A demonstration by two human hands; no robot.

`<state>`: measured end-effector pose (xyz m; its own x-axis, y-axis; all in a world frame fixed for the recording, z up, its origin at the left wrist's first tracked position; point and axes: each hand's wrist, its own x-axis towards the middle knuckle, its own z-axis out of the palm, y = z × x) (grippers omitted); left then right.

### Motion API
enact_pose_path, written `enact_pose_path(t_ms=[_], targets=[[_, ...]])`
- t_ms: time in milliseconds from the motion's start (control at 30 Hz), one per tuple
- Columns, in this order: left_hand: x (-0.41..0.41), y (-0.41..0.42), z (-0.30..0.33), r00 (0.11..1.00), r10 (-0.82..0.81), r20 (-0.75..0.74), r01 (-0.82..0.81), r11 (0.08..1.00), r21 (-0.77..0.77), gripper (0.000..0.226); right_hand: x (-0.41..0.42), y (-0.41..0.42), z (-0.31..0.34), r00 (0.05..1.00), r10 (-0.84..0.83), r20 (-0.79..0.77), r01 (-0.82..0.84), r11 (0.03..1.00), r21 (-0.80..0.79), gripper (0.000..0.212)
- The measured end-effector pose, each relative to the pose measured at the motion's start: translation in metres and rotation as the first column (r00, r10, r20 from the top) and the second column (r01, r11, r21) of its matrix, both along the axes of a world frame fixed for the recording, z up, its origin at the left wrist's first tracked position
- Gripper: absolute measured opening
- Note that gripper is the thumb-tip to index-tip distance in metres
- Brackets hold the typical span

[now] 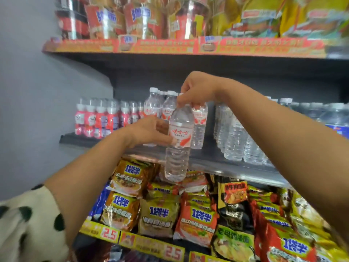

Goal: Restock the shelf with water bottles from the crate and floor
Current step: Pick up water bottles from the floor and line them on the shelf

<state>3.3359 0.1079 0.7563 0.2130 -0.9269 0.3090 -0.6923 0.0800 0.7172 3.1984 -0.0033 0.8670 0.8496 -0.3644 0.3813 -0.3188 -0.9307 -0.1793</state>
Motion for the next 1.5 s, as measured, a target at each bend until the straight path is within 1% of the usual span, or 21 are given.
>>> enact_pose_path(t_ms=[67,133,267,333,433,533,633,733,833,1167,1300,1400,1500], targets=[[0.019,-0.016,0.013,0.999,0.029,-0.032,-0.031,0.998,-0.062,0.036,0.017,-0.010,0.016,0.998,-0.049,0.035,0.049,0.999,-0.021,0.033],[0.036,-0.032,0.024,0.997,0.062,-0.048,-0.066,0.993,-0.097,0.034,0.032,-0.022,0.028,0.995,-0.078,0.065,0.079,0.997,-0.010,0.028],[0.068,-0.060,0.029,0.993,0.116,-0.015,-0.117,0.984,-0.132,0.021,0.065,-0.046,0.041,0.986,-0.133,0.104,0.131,0.991,0.029,0.025],[0.082,-0.071,0.024,0.989,0.148,0.011,-0.145,0.979,-0.141,0.025,0.081,-0.056,0.045,0.983,-0.148,0.111,0.142,0.988,0.058,0.021],[0.094,-0.084,0.011,0.971,0.230,0.068,-0.220,0.967,-0.130,0.029,0.100,-0.067,0.046,0.981,-0.184,0.066,0.181,0.983,0.041,0.019],[0.103,-0.095,-0.003,0.946,0.308,0.097,-0.291,0.943,-0.160,0.030,0.119,-0.080,0.040,0.976,-0.216,0.033,0.216,0.976,0.025,0.021],[0.109,-0.102,-0.014,0.926,0.348,0.148,-0.322,0.930,-0.177,0.025,0.134,-0.091,0.032,0.973,-0.227,0.029,0.227,0.974,0.016,0.024],[0.112,-0.107,-0.023,0.902,0.386,0.193,-0.356,0.918,-0.173,0.026,0.142,-0.099,0.027,0.973,-0.230,0.022,0.229,0.973,0.022,0.023],[0.113,-0.110,-0.029,0.888,0.414,0.199,-0.381,0.906,-0.186,0.022,0.148,-0.102,0.026,0.973,-0.230,0.018,0.229,0.973,0.034,0.022],[0.114,-0.116,-0.036,0.887,0.441,0.140,-0.407,0.887,-0.216,0.032,0.157,-0.111,0.022,0.971,-0.236,0.028,0.234,0.970,0.061,0.020],[0.114,-0.119,-0.041,0.874,0.469,0.124,-0.433,0.870,-0.236,0.030,0.157,-0.112,0.020,0.971,-0.237,0.025,0.235,0.969,0.072,0.023],[0.113,-0.118,-0.043,0.864,0.487,0.126,-0.452,0.862,-0.229,0.032,0.156,-0.111,0.018,0.971,-0.240,0.023,0.238,0.969,0.060,0.023],[0.113,-0.118,-0.043,0.862,0.490,0.134,-0.455,0.862,-0.223,0.028,0.155,-0.108,0.020,0.970,-0.244,-0.001,0.244,0.969,0.032,0.025]])
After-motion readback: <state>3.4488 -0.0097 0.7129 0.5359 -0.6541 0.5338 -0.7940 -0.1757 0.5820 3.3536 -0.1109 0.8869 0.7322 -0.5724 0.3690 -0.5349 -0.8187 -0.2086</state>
